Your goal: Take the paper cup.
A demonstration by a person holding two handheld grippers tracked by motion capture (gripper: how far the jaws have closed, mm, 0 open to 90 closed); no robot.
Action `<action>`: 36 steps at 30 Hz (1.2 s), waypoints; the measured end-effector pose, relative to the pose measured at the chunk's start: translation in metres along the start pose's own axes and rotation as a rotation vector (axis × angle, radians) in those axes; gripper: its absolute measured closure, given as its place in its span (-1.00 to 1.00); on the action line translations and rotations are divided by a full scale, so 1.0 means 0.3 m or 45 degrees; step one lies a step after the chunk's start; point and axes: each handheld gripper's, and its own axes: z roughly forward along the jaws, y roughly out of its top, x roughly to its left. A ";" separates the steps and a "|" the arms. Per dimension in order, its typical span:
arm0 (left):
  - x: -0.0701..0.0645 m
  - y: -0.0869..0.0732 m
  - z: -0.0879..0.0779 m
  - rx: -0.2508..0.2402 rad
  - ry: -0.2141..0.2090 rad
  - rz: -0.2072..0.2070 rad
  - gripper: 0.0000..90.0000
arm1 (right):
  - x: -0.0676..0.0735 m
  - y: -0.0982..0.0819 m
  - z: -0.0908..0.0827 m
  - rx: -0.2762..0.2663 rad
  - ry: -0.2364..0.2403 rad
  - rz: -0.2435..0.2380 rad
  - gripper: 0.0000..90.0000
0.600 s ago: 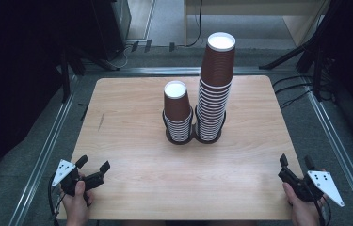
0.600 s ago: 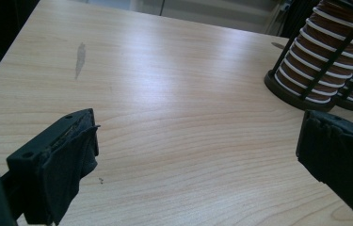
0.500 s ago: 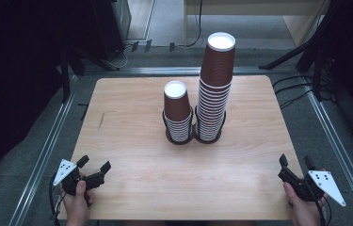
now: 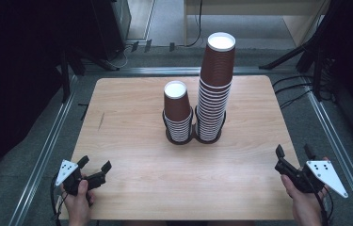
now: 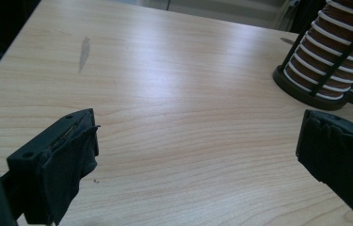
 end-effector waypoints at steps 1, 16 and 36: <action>0.005 0.001 0.000 -0.002 0.001 -0.018 -1.00 | 0.016 0.024 0.009 -0.001 0.005 0.012 -0.64; 0.041 0.002 -0.005 -0.002 -0.096 -0.120 -1.00 | 0.126 0.167 0.041 -0.041 0.104 -0.008 -0.65; 0.011 0.002 0.011 0.039 -0.072 -0.028 -1.00 | 0.253 0.291 0.115 -0.073 0.190 -0.039 -0.64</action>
